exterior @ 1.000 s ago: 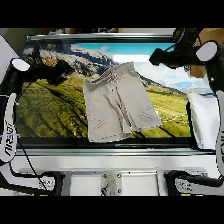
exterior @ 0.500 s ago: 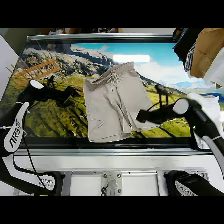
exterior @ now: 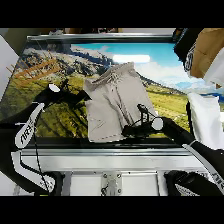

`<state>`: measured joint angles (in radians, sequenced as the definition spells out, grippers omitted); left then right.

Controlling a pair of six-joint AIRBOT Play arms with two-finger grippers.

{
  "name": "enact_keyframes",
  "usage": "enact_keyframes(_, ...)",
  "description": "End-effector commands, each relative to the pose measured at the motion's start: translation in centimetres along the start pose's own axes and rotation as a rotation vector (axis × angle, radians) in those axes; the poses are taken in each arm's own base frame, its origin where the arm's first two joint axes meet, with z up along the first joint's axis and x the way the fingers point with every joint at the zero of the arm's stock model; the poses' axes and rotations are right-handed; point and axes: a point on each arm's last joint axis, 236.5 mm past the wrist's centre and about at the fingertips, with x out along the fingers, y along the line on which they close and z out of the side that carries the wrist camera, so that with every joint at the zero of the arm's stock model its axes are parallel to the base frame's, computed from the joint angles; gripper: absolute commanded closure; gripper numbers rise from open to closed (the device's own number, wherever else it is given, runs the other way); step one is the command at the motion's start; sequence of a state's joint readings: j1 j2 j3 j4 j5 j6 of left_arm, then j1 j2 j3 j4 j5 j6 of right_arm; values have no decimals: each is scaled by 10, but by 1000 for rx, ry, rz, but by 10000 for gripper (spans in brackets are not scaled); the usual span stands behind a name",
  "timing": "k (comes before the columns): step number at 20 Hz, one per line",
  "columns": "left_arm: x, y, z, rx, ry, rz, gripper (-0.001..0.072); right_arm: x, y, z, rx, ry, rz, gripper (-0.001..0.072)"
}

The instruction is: Fold the clothes and pants, and hang the long-sleeved shirts on hangers.

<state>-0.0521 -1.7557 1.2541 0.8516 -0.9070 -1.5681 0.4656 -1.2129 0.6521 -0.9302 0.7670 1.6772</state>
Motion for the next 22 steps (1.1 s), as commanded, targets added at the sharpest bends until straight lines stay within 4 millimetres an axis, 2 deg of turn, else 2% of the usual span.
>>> enact_keyframes(1,12,-8,-3,44,-16,15,16,13,5,6,54,-26,26,41)
enact_keyframes(2,13,-10,-4,46,-19,14,21,13,5,7,55,-30,26,43)
enact_keyframes(3,14,-12,-4,44,-20,14,144,13,5,8,55,-34,26,151)
enact_keyframes(5,14,-12,-4,43,-21,13,558,13,5,10,53,-41,27,526)
enact_keyframes(6,13,-13,-6,43,-15,11,690,12,5,11,47,-44,28,715)
enact_keyframes(8,-1,-16,-9,55,3,3,691,5,7,19,39,-66,33,706)
enact_keyframes(10,-27,-29,-23,159,40,-19,691,-20,6,42,5,-105,30,706)
enact_keyframes(11,-43,-36,-37,217,56,-31,691,-41,2,60,-12,-137,17,707)
enact_keyframes(12,-56,-43,-55,263,78,-42,691,-63,-4,80,-21,-170,-3,707)
enact_keyframes(14,-75,-54,-108,339,149,-58,691,-116,-17,128,-21,-259,-46,707)
enact_keyframes(16,-80,-61,-166,407,225,-67,691,-172,-26,181,-21,-411,-78,707)
enact_keyframes(17,-78,-66,-194,448,259,-73,690,-193,-28,201,-24,-468,-90,707)
enact_keyframes(18,-74,-70,-217,492,281,-77,691,-209,-31,218,-32,-512,-109,707)
enact_keyframes(20,-62,-82,-255,588,283,-89,688,-222,-38,238,-43,-549,-144,707)
enact_keyframes(21,-56,-91,-267,621,261,-100,463,-221,-39,244,-42,-555,-145,706)
enact_keyframes(22,-52,-104,-274,633,230,-117,84,-218,-42,247,-41,-557,-148,705)
